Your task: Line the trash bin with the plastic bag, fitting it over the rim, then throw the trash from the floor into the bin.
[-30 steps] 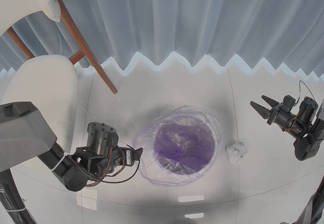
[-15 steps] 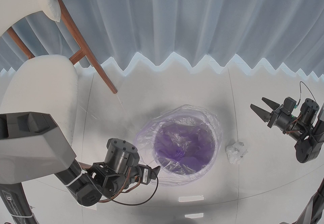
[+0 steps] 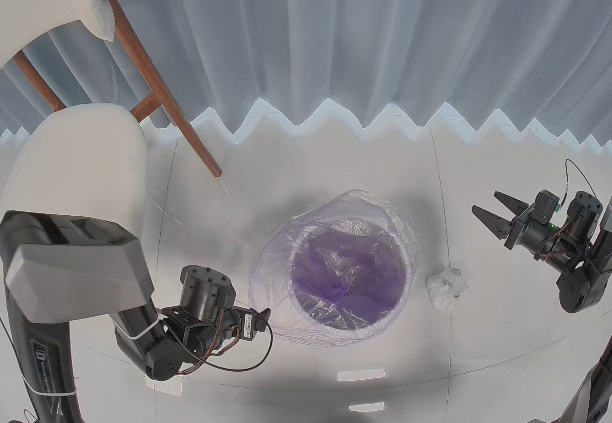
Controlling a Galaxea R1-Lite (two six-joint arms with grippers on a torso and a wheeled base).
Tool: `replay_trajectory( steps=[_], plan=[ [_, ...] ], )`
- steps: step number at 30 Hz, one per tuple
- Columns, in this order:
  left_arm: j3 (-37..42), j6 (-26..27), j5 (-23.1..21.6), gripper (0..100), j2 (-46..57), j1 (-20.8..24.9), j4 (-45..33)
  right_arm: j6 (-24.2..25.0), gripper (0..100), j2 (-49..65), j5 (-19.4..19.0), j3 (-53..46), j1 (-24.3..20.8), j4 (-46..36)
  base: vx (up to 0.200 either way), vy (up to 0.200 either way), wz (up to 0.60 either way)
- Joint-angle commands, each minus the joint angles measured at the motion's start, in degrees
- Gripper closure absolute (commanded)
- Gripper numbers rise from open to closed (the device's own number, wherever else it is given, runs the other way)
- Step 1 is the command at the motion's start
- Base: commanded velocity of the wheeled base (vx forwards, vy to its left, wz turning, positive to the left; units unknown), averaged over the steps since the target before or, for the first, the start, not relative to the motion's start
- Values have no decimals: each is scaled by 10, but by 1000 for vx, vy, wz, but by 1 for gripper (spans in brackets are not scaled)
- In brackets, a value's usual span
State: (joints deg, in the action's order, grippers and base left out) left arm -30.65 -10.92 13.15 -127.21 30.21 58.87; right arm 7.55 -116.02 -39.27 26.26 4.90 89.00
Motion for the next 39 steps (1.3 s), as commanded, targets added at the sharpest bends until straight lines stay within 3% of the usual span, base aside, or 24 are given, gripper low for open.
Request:
replay_trajectory(
  steps=[1, 12, 15, 24, 27, 32, 35, 38, 39],
  plan=[
    [-10, 23, 10, 0, -124, -15, 100, -3, 0, -3, 0, -2, 0, 7, 0, 0, 0],
    [-63, 35, 9, 0, -177, -41, 123, -8, 0, -4, 0, -33, 2, 8, 0, 0, 0],
    [-64, 35, 8, 0, -186, -51, 129, -31, 0, -10, 0, -39, 2, 8, 0, 0, 0],
    [1, 31, -1, 0, -106, -20, 188, -32, 0, -19, 0, -39, 3, 8, 0, 0, 0],
    [27, 29, -18, 0, -87, -12, 200, -32, 0, -20, 0, -40, 2, 8, 0, 0, 0],
    [97, 26, -86, 0, -40, -7, 289, -41, 0, -18, 0, -43, 2, 8, 0, 0, 0],
    [129, 22, -125, 0, -11, -15, 300, -41, 0, -17, 0, -43, 2, 8, 0, 0, 0],
    [108, 18, -132, 0, 16, -28, 298, -41, 0, -14, 0, -43, 2, 9, 0, 0, 0],
    [66, 11, -135, 0, 31, -34, 293, -41, 0, -12, 0, -44, 2, 9, 0, 0, 0]
  ],
)
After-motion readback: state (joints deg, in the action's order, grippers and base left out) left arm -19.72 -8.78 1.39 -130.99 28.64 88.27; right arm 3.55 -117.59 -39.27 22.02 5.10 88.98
